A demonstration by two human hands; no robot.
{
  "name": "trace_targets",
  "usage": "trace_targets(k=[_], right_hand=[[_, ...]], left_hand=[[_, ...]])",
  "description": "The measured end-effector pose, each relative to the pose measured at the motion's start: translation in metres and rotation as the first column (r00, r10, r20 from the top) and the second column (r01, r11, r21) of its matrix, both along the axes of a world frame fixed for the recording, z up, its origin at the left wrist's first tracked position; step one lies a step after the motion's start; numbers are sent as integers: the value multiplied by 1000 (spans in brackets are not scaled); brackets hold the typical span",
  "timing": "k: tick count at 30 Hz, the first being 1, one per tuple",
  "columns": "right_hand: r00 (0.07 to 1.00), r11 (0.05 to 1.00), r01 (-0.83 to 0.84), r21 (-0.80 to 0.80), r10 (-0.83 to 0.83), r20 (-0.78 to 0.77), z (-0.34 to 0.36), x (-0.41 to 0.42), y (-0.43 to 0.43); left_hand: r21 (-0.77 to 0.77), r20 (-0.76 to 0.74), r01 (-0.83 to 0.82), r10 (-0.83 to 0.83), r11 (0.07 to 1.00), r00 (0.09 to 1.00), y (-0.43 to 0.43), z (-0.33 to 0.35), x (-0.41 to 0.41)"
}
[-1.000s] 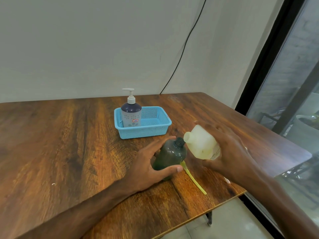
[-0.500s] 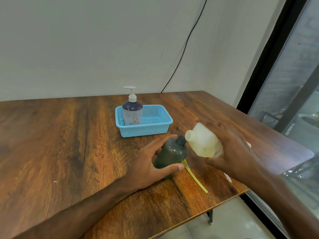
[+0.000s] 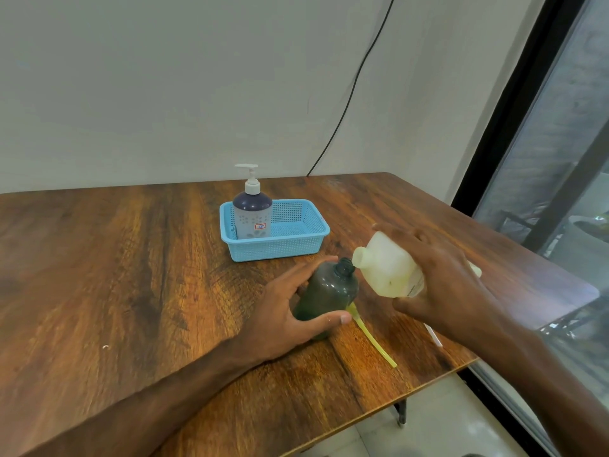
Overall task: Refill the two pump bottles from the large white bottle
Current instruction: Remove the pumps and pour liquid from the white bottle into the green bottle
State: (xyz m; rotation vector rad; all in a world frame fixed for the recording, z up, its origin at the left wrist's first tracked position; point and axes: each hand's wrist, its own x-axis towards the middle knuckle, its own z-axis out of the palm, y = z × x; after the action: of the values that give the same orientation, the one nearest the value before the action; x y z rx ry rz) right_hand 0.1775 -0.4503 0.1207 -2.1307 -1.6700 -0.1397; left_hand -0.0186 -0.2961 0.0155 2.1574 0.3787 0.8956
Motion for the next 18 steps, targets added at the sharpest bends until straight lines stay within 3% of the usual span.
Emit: trace_targets(k=[18], right_hand=[[999,1000,17,-23,-16,39,5,-3,0]], left_hand=[[-24,8,12,-12,1000,1000,0,0,0]])
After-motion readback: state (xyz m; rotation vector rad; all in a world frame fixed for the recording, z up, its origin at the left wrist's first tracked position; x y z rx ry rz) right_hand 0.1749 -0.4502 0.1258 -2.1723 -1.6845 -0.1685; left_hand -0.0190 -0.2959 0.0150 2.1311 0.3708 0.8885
